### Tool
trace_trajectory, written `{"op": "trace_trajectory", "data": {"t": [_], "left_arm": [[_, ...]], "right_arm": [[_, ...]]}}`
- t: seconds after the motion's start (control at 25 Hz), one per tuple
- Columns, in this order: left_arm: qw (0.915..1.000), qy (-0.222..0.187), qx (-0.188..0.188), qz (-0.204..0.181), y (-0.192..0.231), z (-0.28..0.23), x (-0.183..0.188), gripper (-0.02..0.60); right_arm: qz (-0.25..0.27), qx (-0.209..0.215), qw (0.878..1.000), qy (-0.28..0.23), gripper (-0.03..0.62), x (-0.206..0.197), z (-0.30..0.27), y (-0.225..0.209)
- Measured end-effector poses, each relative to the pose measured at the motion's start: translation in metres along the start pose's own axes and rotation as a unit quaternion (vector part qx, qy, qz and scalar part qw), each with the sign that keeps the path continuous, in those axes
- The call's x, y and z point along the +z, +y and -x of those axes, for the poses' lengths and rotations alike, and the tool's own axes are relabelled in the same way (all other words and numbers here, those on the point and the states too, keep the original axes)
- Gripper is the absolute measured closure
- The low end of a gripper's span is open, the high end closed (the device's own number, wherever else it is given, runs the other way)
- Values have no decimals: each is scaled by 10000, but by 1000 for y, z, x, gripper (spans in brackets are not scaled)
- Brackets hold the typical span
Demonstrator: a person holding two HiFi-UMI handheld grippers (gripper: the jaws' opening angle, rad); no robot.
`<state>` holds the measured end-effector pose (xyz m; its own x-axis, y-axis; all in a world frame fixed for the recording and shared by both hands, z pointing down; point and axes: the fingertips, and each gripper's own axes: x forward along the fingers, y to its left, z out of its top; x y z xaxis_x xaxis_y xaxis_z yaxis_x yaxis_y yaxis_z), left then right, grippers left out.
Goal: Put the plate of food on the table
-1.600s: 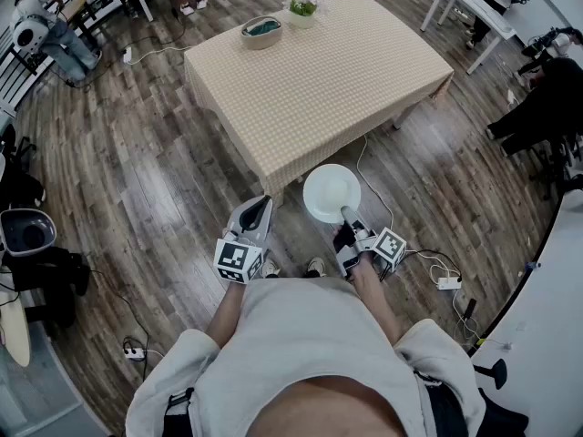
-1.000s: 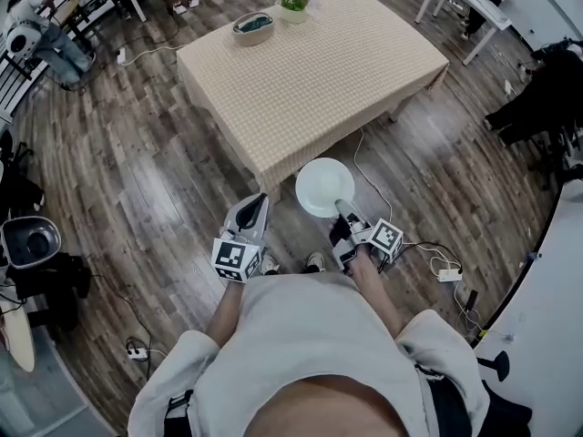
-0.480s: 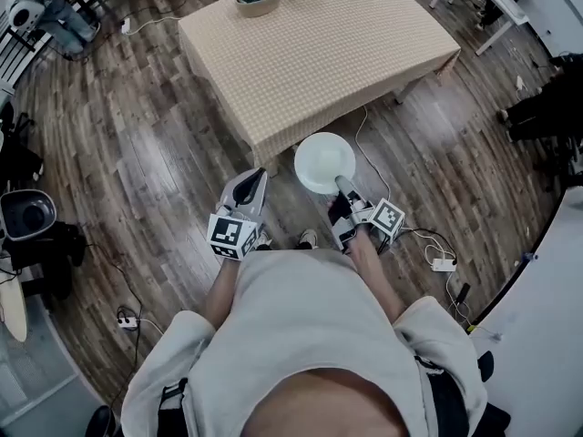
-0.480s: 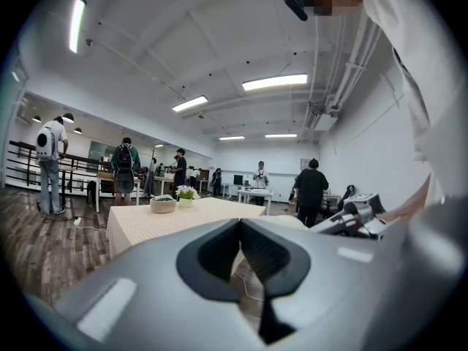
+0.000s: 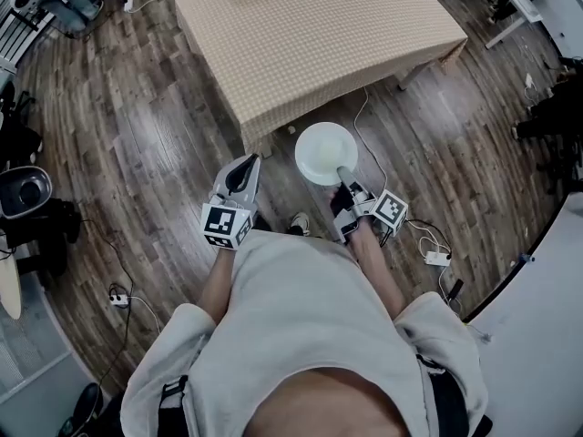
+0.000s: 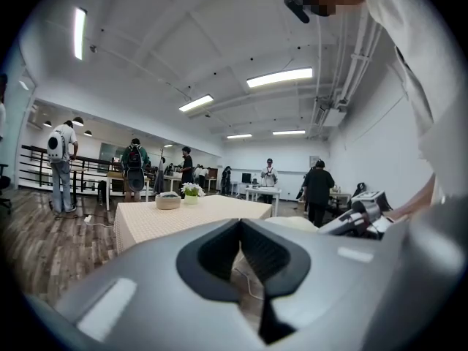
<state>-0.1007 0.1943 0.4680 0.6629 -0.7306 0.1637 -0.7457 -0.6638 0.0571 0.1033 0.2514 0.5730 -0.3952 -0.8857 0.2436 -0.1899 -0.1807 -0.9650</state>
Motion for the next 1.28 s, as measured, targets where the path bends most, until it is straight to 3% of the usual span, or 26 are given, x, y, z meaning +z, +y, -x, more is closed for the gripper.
{"op": "trace_trajectory", "data": {"t": [0.28, 0.68, 1.28], "left_arm": [[10000, 64, 74, -2, -2, -1, -4, 571], [9999, 121, -113, 52, 12, -31, -8, 571], [9990, 105, -383, 189, 117, -157, 14, 571]], "right_arm": [[-46, 0, 10000, -74, 582, 12, 6, -7], [14, -51, 9998, -208, 582, 33, -14, -6], [-2, -284, 9989, -368, 580, 94, -145, 19]]}}
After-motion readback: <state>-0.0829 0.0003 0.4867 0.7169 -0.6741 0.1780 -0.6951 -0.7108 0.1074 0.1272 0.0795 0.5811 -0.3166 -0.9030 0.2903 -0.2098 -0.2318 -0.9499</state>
